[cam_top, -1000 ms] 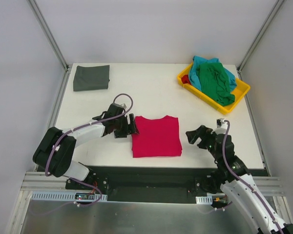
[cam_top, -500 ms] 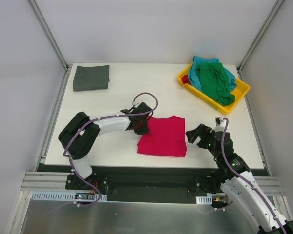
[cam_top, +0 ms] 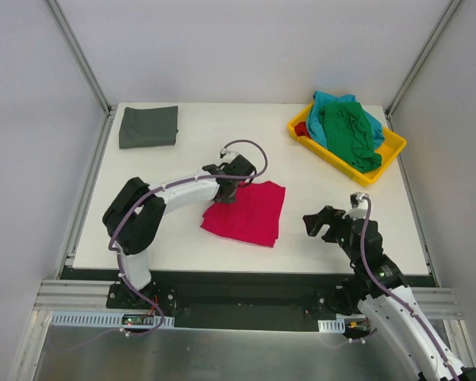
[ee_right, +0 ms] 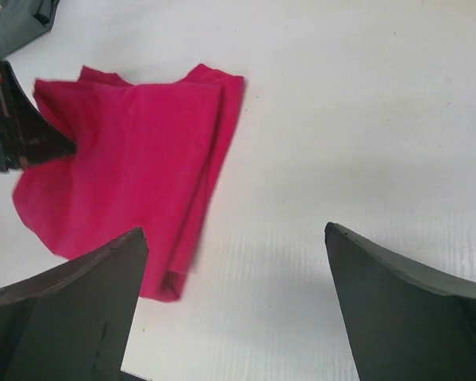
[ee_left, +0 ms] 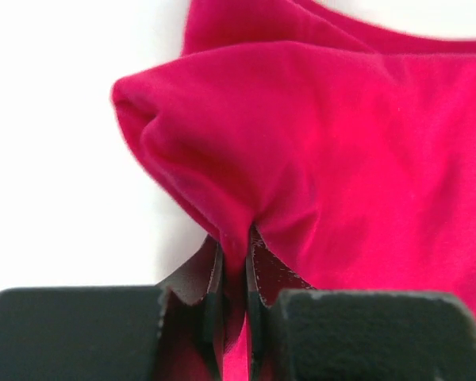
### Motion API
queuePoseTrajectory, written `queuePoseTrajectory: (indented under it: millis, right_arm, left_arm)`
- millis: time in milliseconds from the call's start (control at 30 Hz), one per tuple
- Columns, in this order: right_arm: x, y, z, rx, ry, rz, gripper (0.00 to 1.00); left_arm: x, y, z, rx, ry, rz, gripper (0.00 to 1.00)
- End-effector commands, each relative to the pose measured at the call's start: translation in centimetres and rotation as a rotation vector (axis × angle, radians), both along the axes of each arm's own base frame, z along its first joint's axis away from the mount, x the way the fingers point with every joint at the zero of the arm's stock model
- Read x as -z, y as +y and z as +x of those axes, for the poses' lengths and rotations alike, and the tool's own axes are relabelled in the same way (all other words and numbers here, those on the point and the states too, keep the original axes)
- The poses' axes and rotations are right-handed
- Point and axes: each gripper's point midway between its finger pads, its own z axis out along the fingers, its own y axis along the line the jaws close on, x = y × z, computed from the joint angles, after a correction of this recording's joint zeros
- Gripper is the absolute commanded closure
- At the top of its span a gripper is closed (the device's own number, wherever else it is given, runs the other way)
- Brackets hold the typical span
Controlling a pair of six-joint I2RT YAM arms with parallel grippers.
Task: Fold and stack the t-shirts
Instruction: Put the neatly folded tshirt into the corner of the board with the left arm
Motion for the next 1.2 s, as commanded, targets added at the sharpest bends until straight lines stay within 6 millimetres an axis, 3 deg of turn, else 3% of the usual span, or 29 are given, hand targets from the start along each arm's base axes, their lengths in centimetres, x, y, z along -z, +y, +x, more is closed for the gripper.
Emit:
queuePoseTrajectory:
  millis: [0, 100, 233, 333, 500, 567, 633, 667, 900, 1167]
  right_arm:
    - [0.1, 0.3, -0.3, -0.074, -0.056, -0.057, 0.04]
    - [0.1, -0.1, -0.4, -0.060, -0.063, -0.065, 0.04]
    - [0.9, -0.3, -1.3, -0.072, -0.030, -0.076, 0.04]
    - [0.9, -0.7, -1.0, -0.043, -0.061, -0.068, 0.04]
    - [0.9, -1.4, -0.6, -0.004, -0.072, -0.093, 0.04]
    - [0.8, -1.4, -0.4, -0.005, -0.078, -0.095, 0.04]
    - [0.9, -1.4, -0.2, 0.000, -0.083, -0.098, 0.04]
    - [0.8, -1.5, -0.1, 0.007, -0.087, -0.099, 0.04]
    - [1.7, -2.6, 0.5, 0.059, -0.041, -0.163, 0.04]
    - [2.3, -3.2, 0.6, 0.075, 0.026, -0.219, 0.04]
  left_arm:
    - [-6.4, 4.9, 6.2, 0.031, -0.185, 0.244, 1.00]
    - [-7.8, 6.3, 10.1, 0.035, -0.232, 0.267, 1.00]
    - [-8.8, 8.7, 16.8, 0.030, -0.293, 0.313, 1.00]
    - [-10.2, 10.8, 21.3, 0.023, -0.323, 0.362, 1.00]
    - [-12.2, 16.2, 28.3, -0.030, -0.374, 0.519, 1.00]
    - [-11.8, 18.0, 30.4, -0.033, -0.374, 0.556, 1.00]
    - [-13.1, 20.0, 32.3, -0.064, -0.414, 0.555, 1.00]
    - [-12.8, 20.2, 32.8, -0.053, -0.416, 0.552, 1.00]
    - [-17.2, 23.4, 35.6, -0.069, -0.573, 0.548, 1.00]
    - [-22.2, 24.7, 35.0, -0.097, -0.671, 0.502, 1.00]
